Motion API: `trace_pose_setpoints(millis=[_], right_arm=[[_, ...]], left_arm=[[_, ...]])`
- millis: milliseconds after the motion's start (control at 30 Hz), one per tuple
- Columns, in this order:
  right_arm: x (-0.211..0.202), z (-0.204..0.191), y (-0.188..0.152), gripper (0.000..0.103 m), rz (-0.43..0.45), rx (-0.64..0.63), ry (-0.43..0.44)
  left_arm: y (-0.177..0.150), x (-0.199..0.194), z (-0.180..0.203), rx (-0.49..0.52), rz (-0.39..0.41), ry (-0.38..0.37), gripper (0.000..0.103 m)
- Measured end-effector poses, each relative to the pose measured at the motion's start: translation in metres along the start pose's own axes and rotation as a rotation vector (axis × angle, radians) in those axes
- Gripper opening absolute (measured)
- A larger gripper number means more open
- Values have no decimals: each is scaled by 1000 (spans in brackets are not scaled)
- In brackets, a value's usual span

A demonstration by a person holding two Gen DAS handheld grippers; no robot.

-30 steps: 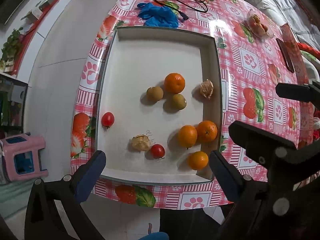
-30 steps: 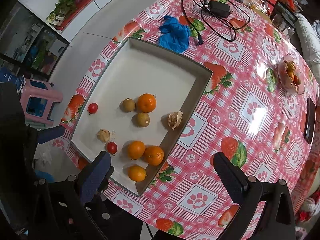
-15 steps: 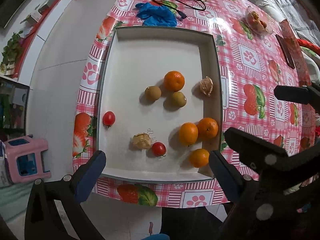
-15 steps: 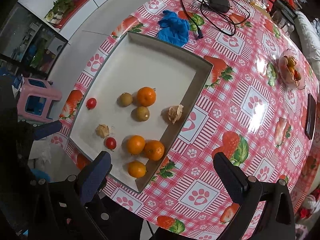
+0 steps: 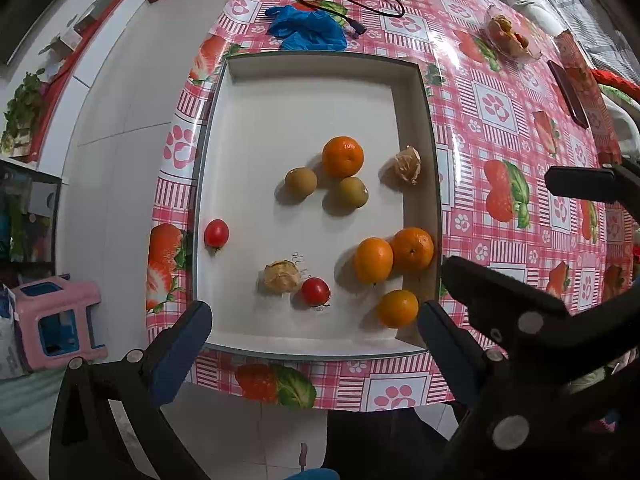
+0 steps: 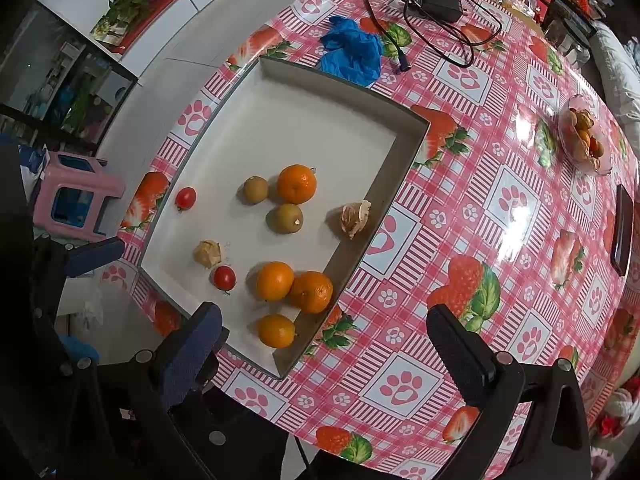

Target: Organize fruits

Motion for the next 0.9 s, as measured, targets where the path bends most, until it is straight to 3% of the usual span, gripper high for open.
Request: trace_pose_setpoints(millis=[900], right_arm=[[-1,0,-4,103,9,8,0]], left_arm=[[-4,-4,2,21,19,35,103]])
Point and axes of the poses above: each gripper's, at about its wrist camera, not at the fingertips, and x roughly the way its jaws point, z to its right, y to its top, the point moved 3 cm from there along x, roughly the way its jaws point, and after that the axes turned 12 degrees about -z, right-handed, at the moved point
